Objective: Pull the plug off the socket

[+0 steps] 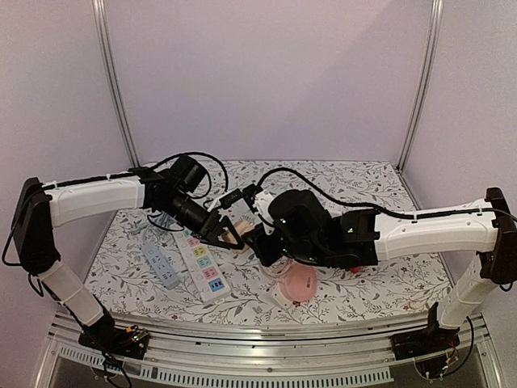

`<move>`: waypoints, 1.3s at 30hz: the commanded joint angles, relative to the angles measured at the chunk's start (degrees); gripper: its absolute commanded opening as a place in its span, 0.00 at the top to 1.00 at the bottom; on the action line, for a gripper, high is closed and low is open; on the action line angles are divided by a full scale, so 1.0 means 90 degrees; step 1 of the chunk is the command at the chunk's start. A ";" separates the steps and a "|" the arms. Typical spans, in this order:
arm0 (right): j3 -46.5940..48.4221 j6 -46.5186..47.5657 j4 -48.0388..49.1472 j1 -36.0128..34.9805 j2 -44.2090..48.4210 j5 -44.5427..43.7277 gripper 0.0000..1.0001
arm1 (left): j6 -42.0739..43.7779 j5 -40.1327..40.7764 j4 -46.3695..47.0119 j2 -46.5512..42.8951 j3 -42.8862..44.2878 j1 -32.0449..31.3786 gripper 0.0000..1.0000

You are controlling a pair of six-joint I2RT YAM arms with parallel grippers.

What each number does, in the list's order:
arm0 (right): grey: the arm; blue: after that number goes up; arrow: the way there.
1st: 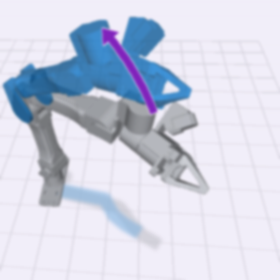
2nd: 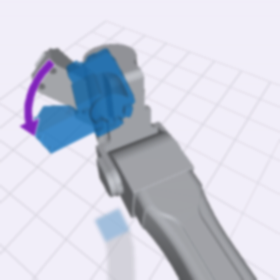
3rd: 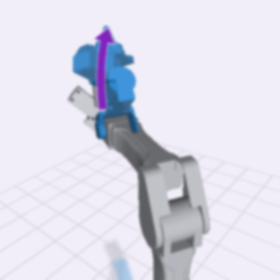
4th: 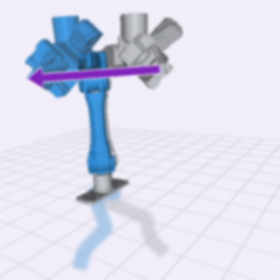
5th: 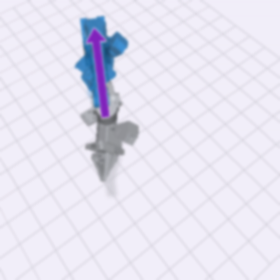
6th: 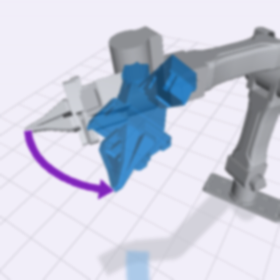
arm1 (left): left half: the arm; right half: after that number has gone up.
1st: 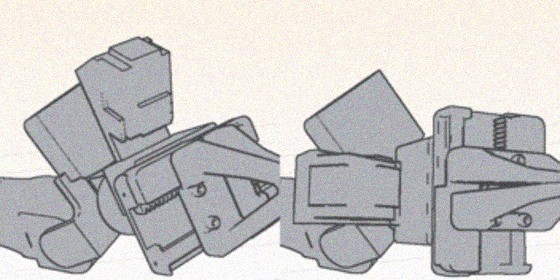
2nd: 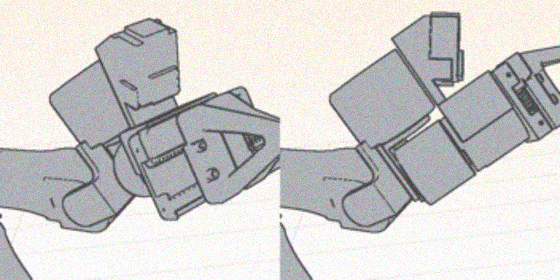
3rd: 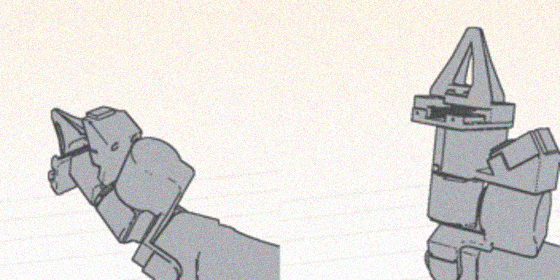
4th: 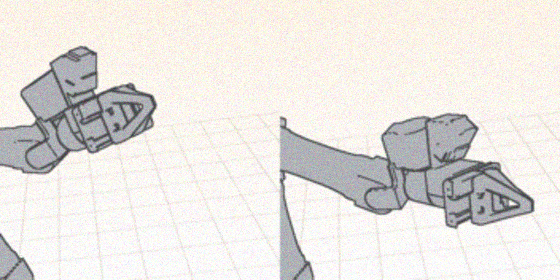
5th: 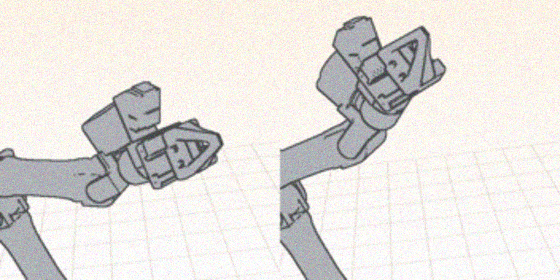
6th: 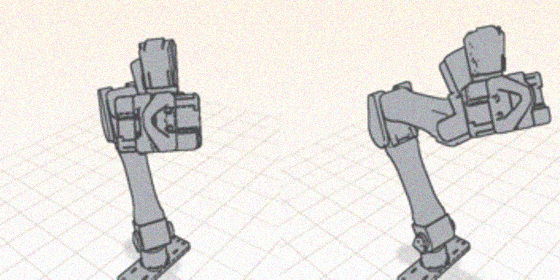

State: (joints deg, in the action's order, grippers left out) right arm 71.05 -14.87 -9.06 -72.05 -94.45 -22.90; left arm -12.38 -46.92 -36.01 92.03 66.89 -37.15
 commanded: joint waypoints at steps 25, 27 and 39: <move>0.0485 -0.0151 -0.0633 -0.0274 -0.0421 -0.0007 1.00 | -0.0259 -0.0495 0.0847 -0.0537 -0.0064 0.0289 1.00; 0.0172 -0.0480 -0.0371 0.0024 -0.0180 0.0469 1.00 | -0.0131 -0.0624 0.0785 -0.0602 -0.0044 0.0168 1.00; 0.1456 0.0472 -0.1449 -0.0927 -0.0793 -0.0741 1.00 | -0.0461 0.0005 0.0461 -0.0104 0.0067 0.0489 1.00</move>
State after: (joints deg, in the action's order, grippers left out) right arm 78.74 -14.46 -16.67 -74.63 -98.04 -25.74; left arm -14.61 -47.48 -35.70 90.04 65.30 -35.97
